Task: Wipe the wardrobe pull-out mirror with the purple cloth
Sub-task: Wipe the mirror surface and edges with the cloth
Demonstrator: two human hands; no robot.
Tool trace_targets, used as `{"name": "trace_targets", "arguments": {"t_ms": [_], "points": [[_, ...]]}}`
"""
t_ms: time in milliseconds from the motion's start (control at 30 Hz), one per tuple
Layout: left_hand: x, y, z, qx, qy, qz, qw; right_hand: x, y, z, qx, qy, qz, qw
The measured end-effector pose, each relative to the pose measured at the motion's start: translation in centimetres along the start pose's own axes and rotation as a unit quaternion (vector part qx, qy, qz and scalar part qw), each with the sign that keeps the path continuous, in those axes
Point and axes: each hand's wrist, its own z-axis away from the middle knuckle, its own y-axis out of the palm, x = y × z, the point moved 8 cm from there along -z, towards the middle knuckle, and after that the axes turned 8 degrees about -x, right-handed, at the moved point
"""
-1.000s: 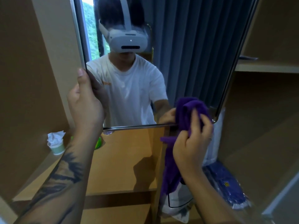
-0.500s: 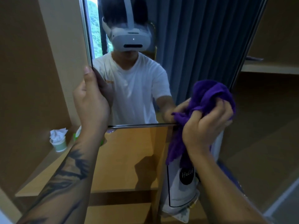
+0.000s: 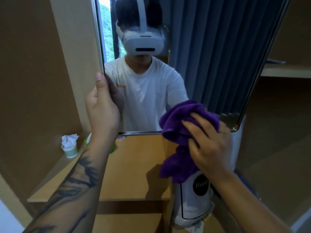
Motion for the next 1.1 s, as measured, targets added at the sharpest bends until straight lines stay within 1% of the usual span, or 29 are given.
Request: {"name": "trace_targets", "arguments": {"t_ms": [67, 133, 200, 267, 333, 467, 533, 633, 700, 733, 833, 867, 933, 967, 1000, 1033, 1100], "points": [[0.0, 0.0, -0.1, -0.009, -0.001, 0.007, 1.0, -3.9, -1.5, -0.3, -0.028, 0.088, 0.041, 0.995], [0.0, 0.1, -0.2, -0.017, -0.001, 0.01, 1.0, -6.2, -2.1, -0.5, -0.069, 0.18, 0.048, 0.98], [-0.1, 0.1, -0.1, -0.022, -0.001, 0.013, 1.0, -6.0, -1.8, -0.5, -0.116, 0.254, 0.028, 0.96], [0.0, 0.1, 0.1, -0.019, -0.005, 0.019, 1.0, -3.4, -0.5, -0.3, -0.15, 0.292, -0.007, 0.945], [0.0, 0.1, 0.3, -0.015, -0.008, 0.022, 1.0, 1.2, 1.1, -0.4, -0.16, 0.27, -0.04, 0.949], [0.1, 0.1, 0.1, -0.008, -0.015, 0.029, 0.999, 10.1, 4.1, -2.0, -0.124, 0.143, -0.078, 0.979], [0.2, 0.1, 0.0, -0.003, -0.015, 0.024, 1.0, 11.7, 4.7, -2.5, -0.099, 0.093, -0.074, 0.988], [0.4, 0.0, -0.3, -0.01, -0.015, 0.021, 1.0, 10.0, 4.4, -1.9, -0.048, 0.027, -0.062, 0.997], [0.5, 0.0, -0.3, -0.019, -0.01, 0.025, 0.999, 6.4, 3.4, -1.4, -0.049, 0.035, -0.042, 0.997], [0.5, 0.0, -0.2, -0.02, -0.01, 0.025, 0.999, 4.2, 2.5, -1.2, -0.066, 0.065, -0.034, 0.995], [0.4, 0.2, -0.1, -0.013, -0.011, 0.027, 1.0, -1.4, 0.3, -0.9, -0.13, 0.209, -0.031, 0.969], [0.4, 0.2, 0.0, -0.01, -0.01, 0.027, 1.0, -2.1, 0.1, -0.8, -0.148, 0.246, -0.03, 0.957], [0.3, 0.3, 0.1, -0.01, -0.009, 0.027, 1.0, -1.2, 0.5, -0.9, -0.178, 0.293, -0.027, 0.939], [0.4, 0.3, 0.1, -0.009, -0.01, 0.027, 1.0, 0.2, 0.8, -1.1, -0.185, 0.302, -0.029, 0.935], [0.5, 0.2, 0.0, -0.008, -0.011, 0.03, 0.999, 2.2, 1.4, -1.4, -0.181, 0.293, -0.034, 0.938], [0.7, 0.2, -0.1, -0.003, -0.014, 0.039, 0.999, 4.8, 2.1, -1.8, -0.163, 0.264, -0.042, 0.95], [1.1, 0.3, -0.4, 0.021, -0.024, 0.051, 0.998, 10.2, 4.0, -2.3, -0.105, 0.17, -0.04, 0.979]]}}
